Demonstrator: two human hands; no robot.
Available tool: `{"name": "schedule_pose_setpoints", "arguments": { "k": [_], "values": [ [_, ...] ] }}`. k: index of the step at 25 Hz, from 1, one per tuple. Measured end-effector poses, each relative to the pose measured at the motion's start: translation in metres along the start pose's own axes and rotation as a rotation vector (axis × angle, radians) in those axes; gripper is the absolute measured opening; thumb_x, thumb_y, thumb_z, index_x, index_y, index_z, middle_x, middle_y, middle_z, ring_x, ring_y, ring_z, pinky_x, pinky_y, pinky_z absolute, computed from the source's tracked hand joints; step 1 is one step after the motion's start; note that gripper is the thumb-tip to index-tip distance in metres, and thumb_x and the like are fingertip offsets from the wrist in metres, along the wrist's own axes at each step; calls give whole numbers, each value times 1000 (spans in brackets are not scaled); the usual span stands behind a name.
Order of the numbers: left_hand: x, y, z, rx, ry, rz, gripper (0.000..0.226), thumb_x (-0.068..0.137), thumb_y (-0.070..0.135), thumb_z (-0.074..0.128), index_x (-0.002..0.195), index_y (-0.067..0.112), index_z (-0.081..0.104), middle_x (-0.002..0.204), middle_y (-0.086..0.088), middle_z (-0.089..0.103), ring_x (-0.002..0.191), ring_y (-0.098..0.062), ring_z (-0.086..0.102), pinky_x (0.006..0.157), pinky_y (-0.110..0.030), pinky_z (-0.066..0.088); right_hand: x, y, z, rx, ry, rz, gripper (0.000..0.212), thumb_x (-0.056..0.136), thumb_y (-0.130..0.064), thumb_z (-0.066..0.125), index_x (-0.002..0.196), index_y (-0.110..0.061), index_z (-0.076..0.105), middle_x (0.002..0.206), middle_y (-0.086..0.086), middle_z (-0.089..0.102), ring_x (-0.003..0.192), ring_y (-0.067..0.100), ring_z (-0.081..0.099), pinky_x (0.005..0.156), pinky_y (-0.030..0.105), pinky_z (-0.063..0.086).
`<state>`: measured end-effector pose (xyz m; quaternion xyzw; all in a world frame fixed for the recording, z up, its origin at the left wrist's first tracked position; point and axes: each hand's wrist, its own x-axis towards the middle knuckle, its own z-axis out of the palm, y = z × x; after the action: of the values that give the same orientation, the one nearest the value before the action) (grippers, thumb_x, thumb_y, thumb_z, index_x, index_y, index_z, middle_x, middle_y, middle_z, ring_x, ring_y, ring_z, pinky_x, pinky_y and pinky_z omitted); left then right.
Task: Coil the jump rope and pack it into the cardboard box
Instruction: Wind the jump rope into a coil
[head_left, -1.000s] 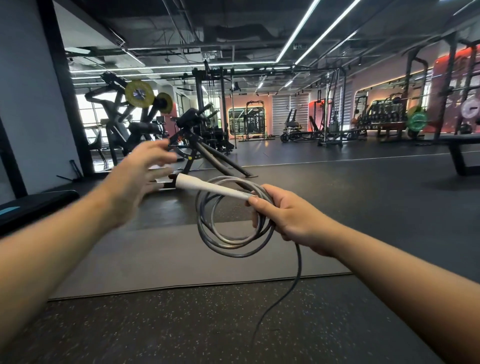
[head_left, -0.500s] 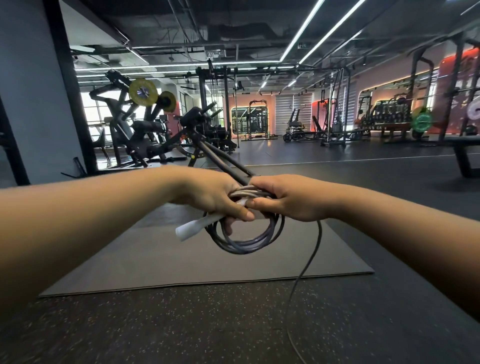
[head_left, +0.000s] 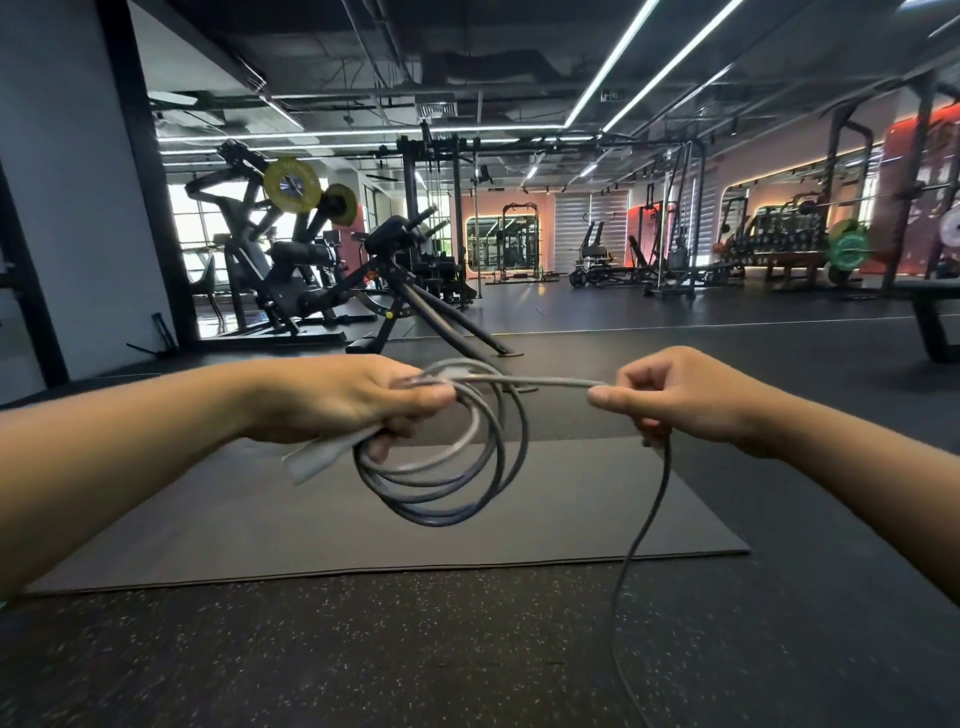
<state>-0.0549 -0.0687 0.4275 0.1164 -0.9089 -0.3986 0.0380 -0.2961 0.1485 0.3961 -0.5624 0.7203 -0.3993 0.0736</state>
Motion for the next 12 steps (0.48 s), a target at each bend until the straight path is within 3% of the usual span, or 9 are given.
{"name": "schedule_pose_setpoints", "arguments": {
  "k": [2, 3, 5, 6, 8, 12],
  "values": [
    [-7, -2, 2, -408, 76, 43, 43, 95, 46, 51, 91, 5, 59, 63, 4, 39, 57, -14, 39, 57, -29, 50, -4, 17, 9, 217, 98, 68, 49, 86, -54, 68, 71, -8, 57, 59, 7, 48, 53, 20, 51, 72, 39, 60],
    [-6, -3, 7, -561, 162, 70, 40, 93, 48, 52, 81, 10, 58, 62, 3, 36, 56, -16, 37, 58, -31, 52, -4, 24, 19, 367, 120, 100, 50, 84, -57, 67, 77, -8, 58, 61, 6, 42, 53, 19, 44, 68, 42, 59],
    [5, -5, 25, -783, 347, 120, 38, 91, 50, 53, 78, 14, 52, 59, 4, 34, 51, -15, 41, 58, -33, 56, -4, 26, 50, 656, 105, 150, 62, 76, -68, 66, 91, -8, 66, 66, 0, 35, 55, 13, 31, 55, 32, 40],
    [13, -4, 37, -881, 426, 151, 37, 92, 50, 52, 81, 15, 48, 56, 6, 36, 49, -14, 44, 57, -33, 58, -3, 22, 68, 758, 69, 155, 76, 69, -76, 67, 103, -8, 68, 69, -2, 38, 56, 11, 29, 55, 29, 30],
    [31, 0, 57, -1094, 584, 194, 38, 96, 50, 50, 82, 15, 45, 54, 6, 39, 53, -16, 51, 59, -35, 62, 2, 8, 102, 896, 5, 93, 101, 53, -87, 70, 121, -12, 65, 82, -2, 49, 58, 10, 30, 57, 28, 25],
    [58, 20, 81, -1392, 866, 142, 42, 102, 53, 43, 82, 16, 45, 67, -1, 50, 64, -21, 62, 75, -48, 62, 9, -23, 139, 1034, 23, -77, 95, 54, -79, 79, 128, -21, 63, 103, 4, 57, 61, 6, 38, 59, 26, 29]
  ]
}}
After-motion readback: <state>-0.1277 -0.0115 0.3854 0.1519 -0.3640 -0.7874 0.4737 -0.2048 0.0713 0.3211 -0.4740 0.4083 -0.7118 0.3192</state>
